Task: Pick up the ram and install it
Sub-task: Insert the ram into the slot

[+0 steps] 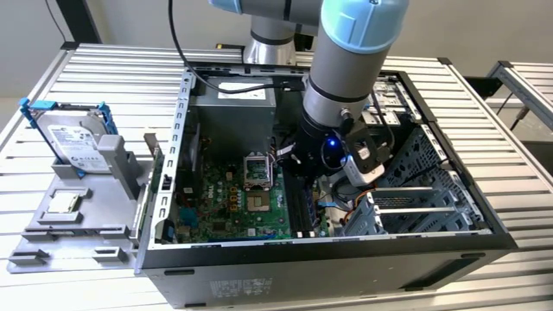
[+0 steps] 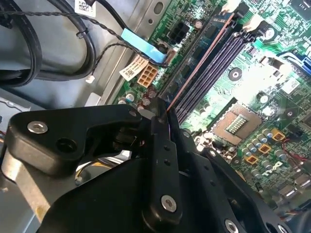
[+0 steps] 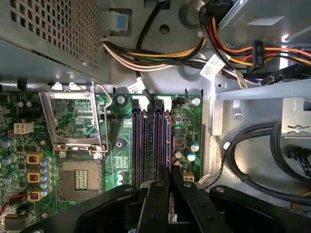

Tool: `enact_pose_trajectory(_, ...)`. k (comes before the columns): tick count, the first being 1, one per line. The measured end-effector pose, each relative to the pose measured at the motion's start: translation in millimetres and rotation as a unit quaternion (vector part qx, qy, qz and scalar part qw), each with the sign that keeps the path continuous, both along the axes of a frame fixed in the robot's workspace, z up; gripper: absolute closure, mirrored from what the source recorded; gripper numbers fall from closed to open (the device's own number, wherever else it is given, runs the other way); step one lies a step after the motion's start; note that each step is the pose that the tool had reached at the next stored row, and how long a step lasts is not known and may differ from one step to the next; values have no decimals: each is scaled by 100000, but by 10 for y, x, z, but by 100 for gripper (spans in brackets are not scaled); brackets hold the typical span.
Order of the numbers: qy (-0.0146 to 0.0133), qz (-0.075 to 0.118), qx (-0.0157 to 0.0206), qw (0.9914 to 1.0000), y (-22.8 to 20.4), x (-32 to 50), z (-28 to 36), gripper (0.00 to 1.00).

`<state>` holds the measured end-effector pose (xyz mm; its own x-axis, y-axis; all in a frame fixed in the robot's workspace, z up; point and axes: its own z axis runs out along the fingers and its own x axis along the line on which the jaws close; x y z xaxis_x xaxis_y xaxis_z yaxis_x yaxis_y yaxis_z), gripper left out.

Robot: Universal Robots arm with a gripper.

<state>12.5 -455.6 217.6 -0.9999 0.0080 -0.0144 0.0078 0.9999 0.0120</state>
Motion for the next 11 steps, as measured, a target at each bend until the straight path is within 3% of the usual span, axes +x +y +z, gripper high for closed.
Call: enact_pose_trajectory(11, 27, 17, 0, 100000, -1, -5, -5, 100)
